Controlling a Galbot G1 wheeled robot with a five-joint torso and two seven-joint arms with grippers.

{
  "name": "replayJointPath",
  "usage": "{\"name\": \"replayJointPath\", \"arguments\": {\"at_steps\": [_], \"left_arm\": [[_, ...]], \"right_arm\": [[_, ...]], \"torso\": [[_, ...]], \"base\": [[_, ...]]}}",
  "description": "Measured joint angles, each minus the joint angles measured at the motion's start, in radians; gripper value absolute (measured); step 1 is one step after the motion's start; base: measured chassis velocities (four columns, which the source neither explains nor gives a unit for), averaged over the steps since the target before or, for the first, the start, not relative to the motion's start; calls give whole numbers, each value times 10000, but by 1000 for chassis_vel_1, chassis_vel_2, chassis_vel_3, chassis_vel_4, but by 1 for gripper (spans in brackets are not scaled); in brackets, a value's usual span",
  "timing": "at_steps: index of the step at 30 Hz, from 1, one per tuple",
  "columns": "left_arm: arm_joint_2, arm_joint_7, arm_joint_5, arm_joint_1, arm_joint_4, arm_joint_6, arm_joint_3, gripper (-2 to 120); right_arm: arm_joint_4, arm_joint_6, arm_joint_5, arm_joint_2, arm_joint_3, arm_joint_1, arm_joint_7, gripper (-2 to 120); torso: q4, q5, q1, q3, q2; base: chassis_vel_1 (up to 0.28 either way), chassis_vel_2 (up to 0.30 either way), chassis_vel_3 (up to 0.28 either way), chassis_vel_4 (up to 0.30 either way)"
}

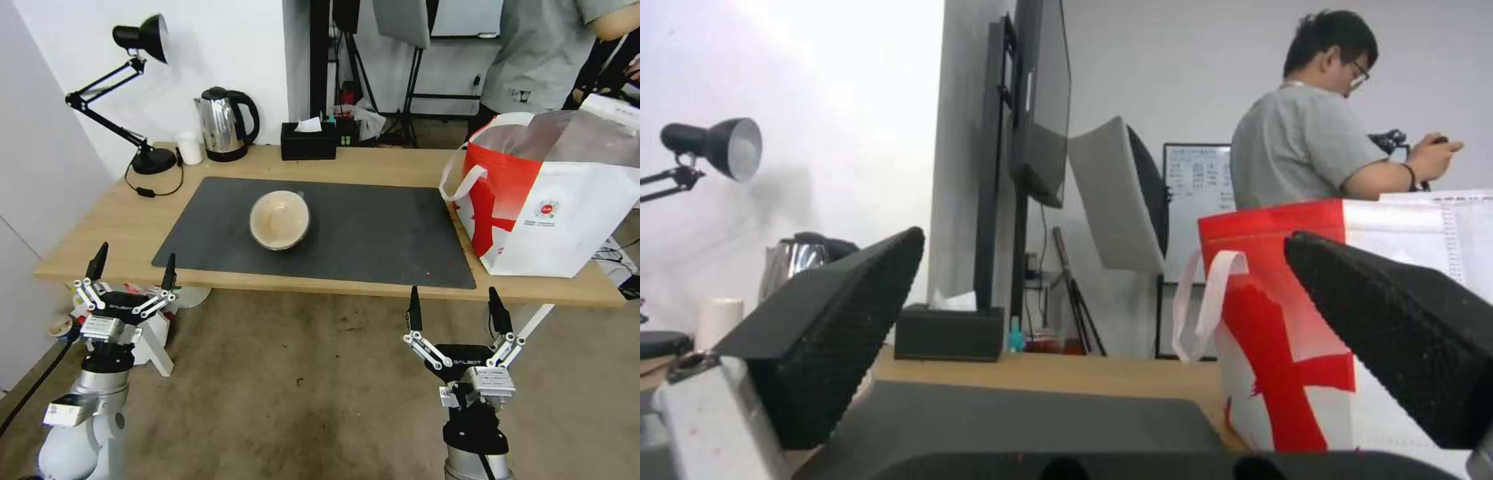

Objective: Pick up the trash from the table and place it into the takeout bag.

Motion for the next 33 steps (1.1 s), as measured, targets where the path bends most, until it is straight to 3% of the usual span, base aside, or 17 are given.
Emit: {"name": "replayJointPath", "arguments": {"at_steps": [9,13,19,20,23,27,33], "left_arm": [[33,239,23,58,-215,238,0,100],[374,264,150,112,-452,497,-52,100],[1489,254,206,301,-720,870,-528,100],[1920,235,209,290,-773,1054,-524,100],[2643,180,213,224,-802,1353,-372,100],[2971,156,214,174,-800,1462,-239,100],[4109,104,211,-55,-507,1611,71,100]], "right_arm": [[0,-1,1,-1,5,1,0,100],[0,-1,3,-1,6,1,0,100],[0,-2,5,-2,6,2,1,100],[0,-2,6,-2,7,1,1,100],[0,-2,9,-2,6,2,1,100],[0,-2,11,-2,7,2,0,100],[0,-1,15,-2,7,2,0,100]], "torso": [[0,-1,2,0,0],[-2,-2,2,0,0],[4,-1,2,0,1],[0,1,1,0,0],[-2,-1,3,1,1],[0,-1,2,1,0],[0,-3,1,1,1]], "base": [[0,0,0,0],[0,0,0,0],[0,0,0,0],[0,0,0,0],[0,0,0,0],[0,0,0,0],[0,0,0,0]]}}
